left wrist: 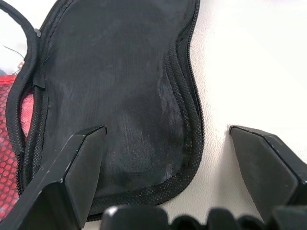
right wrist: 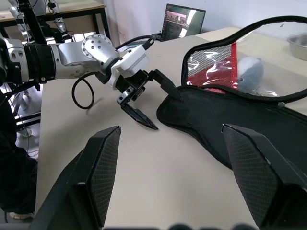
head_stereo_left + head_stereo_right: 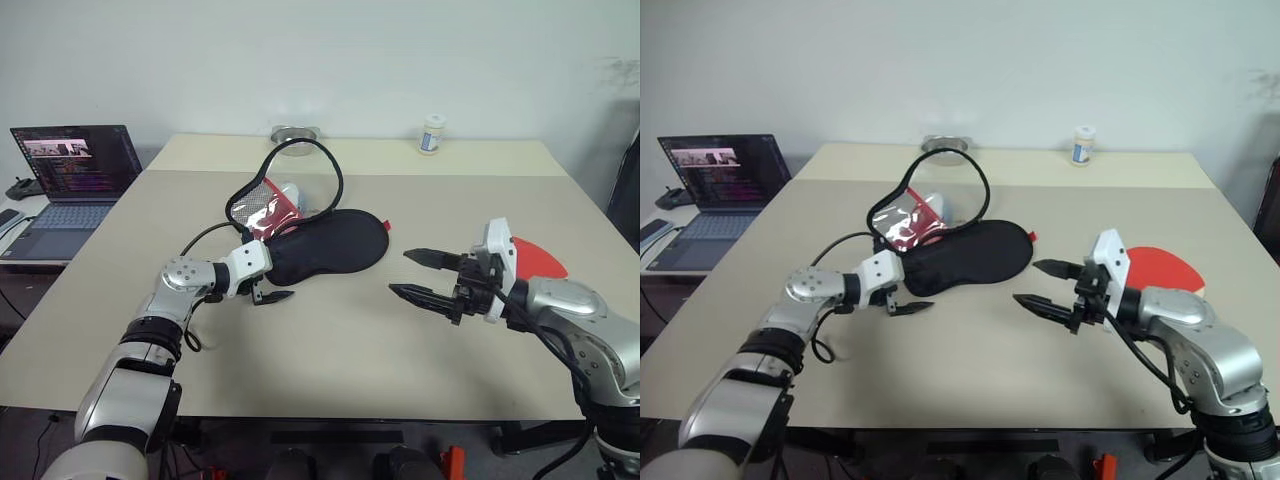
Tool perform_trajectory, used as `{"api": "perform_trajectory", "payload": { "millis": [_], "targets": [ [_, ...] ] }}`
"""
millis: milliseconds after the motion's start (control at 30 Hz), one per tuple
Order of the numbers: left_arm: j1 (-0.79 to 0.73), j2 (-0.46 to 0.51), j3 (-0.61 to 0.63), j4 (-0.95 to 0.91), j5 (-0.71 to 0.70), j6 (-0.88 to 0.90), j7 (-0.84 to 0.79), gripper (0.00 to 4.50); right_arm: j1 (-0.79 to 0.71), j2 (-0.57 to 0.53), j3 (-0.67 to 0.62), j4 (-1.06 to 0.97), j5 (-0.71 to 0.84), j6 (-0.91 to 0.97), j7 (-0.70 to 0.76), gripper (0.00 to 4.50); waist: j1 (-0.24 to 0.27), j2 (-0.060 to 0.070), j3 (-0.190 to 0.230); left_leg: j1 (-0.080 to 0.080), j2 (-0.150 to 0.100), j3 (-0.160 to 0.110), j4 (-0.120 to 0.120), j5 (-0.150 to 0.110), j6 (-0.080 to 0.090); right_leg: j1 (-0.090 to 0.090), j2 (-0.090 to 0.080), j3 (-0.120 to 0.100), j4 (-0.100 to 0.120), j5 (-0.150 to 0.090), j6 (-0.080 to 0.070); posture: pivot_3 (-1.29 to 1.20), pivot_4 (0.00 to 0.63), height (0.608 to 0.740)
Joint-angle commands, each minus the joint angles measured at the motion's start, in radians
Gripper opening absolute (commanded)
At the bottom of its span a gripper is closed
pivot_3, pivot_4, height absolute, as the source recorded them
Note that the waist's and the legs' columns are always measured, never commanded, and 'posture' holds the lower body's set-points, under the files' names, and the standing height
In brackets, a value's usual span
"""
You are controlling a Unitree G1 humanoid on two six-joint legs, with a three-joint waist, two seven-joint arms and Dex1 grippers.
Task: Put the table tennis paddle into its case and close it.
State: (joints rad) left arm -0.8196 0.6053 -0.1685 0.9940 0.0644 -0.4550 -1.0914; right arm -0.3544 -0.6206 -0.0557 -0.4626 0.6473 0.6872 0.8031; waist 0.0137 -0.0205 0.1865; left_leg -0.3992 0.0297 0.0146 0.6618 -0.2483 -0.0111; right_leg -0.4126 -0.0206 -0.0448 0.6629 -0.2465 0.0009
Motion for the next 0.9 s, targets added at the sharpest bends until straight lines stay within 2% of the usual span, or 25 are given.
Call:
{"api": "perform_trajectory", "payload": {
  "millis": [33, 67, 267, 433, 700, 767, 900],
  "targets": [
    [0.007, 0.024, -0.008, 0.058, 0.025, 0.001, -0.037, 4.09, -0.018, 0.003, -0.017, -0.013, -0.002, -0.034, -0.009, 3.71, -0.001, 0.000, 0.000, 0.000, 0.000, 0.000, 0.000, 0.000, 0.000, 0.000, 0.000, 0.000, 0.000, 0.000, 0.000, 0.00, 0.150, 0.740],
    [0.004, 0.031, -0.002, 0.072, 0.024, 0.007, -0.038, 3.90, -0.022, 0.002, -0.022, -0.006, -0.002, -0.037, -0.011, 3.71, -0.003, 0.000, 0.000, 0.000, 0.000, 0.000, 0.000, 0.000, 0.000, 0.000, 0.000, 0.000, 0.000, 0.000, 0.000, 0.00, 0.150, 0.740],
    [-0.027, 0.058, 0.031, 0.155, 0.022, 0.048, -0.007, 1.80, -0.050, -0.003, -0.034, 0.036, -0.011, -0.066, -0.019, 3.71, -0.016, 0.000, 0.000, 0.003, 0.000, 0.001, 0.000, 0.001, 0.001, 0.001, 0.001, 0.001, 0.002, 0.002, 0.000, 0.00, 0.150, 0.740],
    [-0.038, 0.040, 0.047, 0.175, 0.010, 0.077, -0.001, 0.01, -0.074, -0.006, -0.035, 0.055, -0.016, -0.077, -0.027, 3.71, -0.019, 0.000, 0.000, 0.008, 0.002, 0.001, -0.001, 0.001, 0.002, 0.002, 0.003, 0.001, 0.003, 0.003, -0.001, 0.00, 0.150, 0.740],
    [0.003, -0.006, 0.091, 0.052, -0.066, 0.192, -0.071, 0.01, -0.080, -0.023, -0.045, 0.053, -0.016, -0.066, -0.036, 3.71, -0.018, 0.000, 0.000, 0.005, 0.002, 0.004, -0.001, 0.001, 0.002, 0.001, 0.004, 0.002, 0.002, 0.003, -0.002, 0.00, 0.150, 0.740],
    [0.051, -0.025, 0.092, -0.076, -0.098, 0.279, -0.090, 0.01, -0.075, -0.033, -0.048, 0.049, -0.011, -0.057, -0.032, 3.71, -0.017, 0.000, 0.000, 0.004, 0.003, 0.005, -0.001, 0.001, 0.002, 0.000, 0.003, 0.003, 0.002, 0.003, -0.001, 0.00, 0.150, 0.740],
    [0.204, -0.080, 0.077, -0.479, -0.202, 0.605, -0.085, 0.01, -0.056, -0.064, -0.055, 0.045, 0.004, -0.038, -0.008, 3.71, -0.014, 0.000, 0.000, 0.001, 0.000, 0.005, -0.001, 0.001, 0.001, 0.000, -0.001, 0.006, 0.000, 0.003, 0.000, 0.00, 0.150, 0.740]
  ]
}}
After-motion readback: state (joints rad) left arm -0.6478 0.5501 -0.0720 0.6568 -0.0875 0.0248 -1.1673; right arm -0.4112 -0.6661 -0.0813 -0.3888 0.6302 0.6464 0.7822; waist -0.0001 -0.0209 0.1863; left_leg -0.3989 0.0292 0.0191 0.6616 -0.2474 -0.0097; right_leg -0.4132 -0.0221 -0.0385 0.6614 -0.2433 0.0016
